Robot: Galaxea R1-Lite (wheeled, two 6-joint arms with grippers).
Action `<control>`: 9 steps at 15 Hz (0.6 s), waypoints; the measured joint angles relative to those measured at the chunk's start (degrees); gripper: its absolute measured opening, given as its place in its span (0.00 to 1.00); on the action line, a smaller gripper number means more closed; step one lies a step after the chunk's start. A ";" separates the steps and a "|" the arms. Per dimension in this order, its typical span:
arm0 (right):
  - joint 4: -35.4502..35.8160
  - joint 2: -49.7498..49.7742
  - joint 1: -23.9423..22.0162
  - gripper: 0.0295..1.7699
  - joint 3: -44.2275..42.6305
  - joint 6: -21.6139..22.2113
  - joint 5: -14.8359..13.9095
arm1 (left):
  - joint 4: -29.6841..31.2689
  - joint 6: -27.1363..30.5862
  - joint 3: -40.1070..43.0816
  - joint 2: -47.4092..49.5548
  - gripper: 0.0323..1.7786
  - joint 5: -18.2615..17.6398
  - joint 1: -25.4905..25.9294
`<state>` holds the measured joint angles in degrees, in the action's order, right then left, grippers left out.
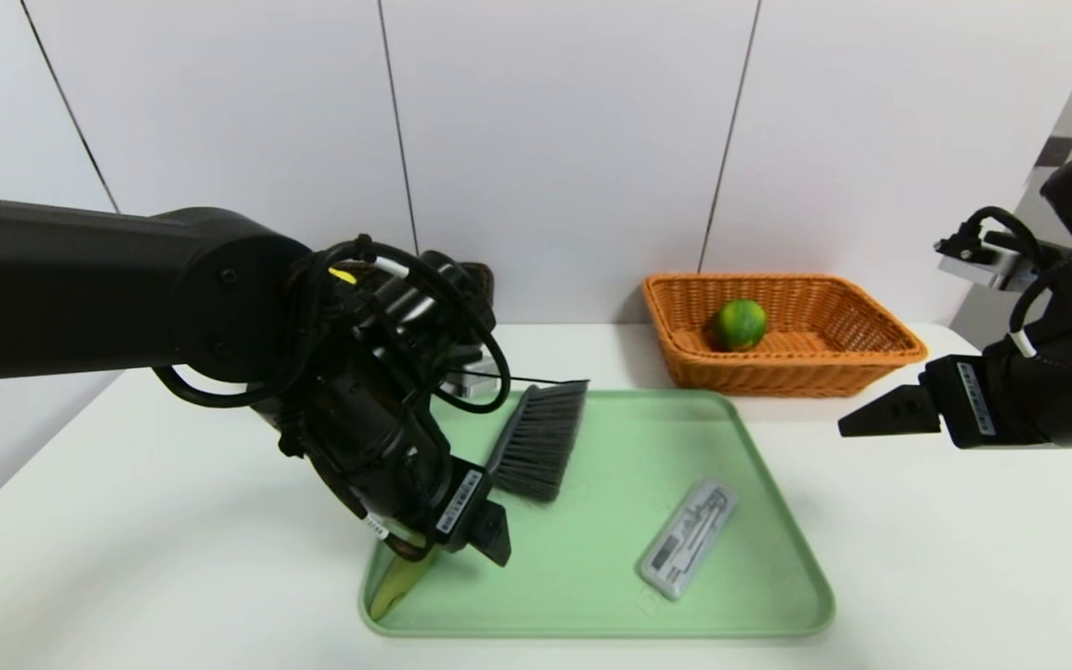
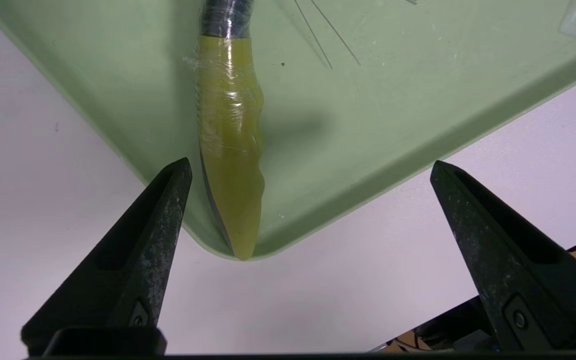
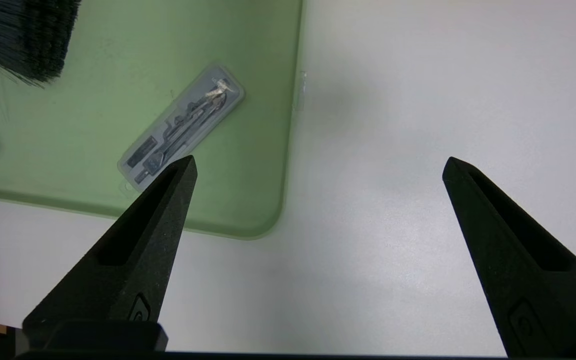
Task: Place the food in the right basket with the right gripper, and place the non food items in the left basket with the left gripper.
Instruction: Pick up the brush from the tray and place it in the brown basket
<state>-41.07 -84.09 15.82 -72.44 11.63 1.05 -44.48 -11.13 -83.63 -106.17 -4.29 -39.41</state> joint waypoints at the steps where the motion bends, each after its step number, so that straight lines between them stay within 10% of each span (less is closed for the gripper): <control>1: 0.00 0.00 -0.15 0.96 0.02 0.00 0.05 | 1.07 1.00 0.91 -0.17 0.95 -0.41 0.28; 9: 0.09 -0.52 -0.69 0.96 0.15 -0.15 0.44 | 7.69 9.84 7.69 0.52 0.95 -1.41 3.06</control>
<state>-40.98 -84.61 15.13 -72.29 11.48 1.49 -36.79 -1.29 -75.94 -105.64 -5.71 -36.35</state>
